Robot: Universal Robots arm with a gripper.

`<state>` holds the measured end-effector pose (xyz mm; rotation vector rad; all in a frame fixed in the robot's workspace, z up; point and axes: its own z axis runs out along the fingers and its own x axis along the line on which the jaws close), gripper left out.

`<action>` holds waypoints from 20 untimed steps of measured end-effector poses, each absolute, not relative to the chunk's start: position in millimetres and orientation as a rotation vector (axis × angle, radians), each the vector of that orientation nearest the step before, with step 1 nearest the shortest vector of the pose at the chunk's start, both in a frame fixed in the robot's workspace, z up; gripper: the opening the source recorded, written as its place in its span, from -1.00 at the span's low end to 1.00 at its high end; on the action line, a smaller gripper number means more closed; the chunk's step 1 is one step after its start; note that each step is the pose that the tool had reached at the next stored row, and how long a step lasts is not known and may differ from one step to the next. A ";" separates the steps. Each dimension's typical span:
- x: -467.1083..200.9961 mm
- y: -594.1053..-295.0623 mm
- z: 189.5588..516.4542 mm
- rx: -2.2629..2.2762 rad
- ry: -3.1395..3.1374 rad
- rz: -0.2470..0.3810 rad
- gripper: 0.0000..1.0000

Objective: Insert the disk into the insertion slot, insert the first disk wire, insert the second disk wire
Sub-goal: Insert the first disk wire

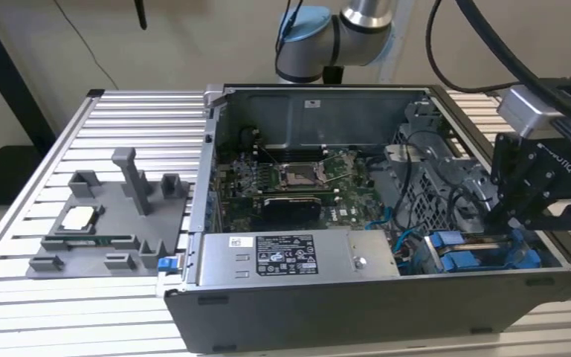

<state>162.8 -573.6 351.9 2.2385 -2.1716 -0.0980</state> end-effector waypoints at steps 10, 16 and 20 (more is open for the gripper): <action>163.8 -573.6 350.1 2.240 -2.173 -0.100 -0.62; 167.0 -573.7 347.8 2.240 -2.173 -0.100 -0.62; 169.9 -573.0 345.6 2.240 -2.173 -0.101 -0.62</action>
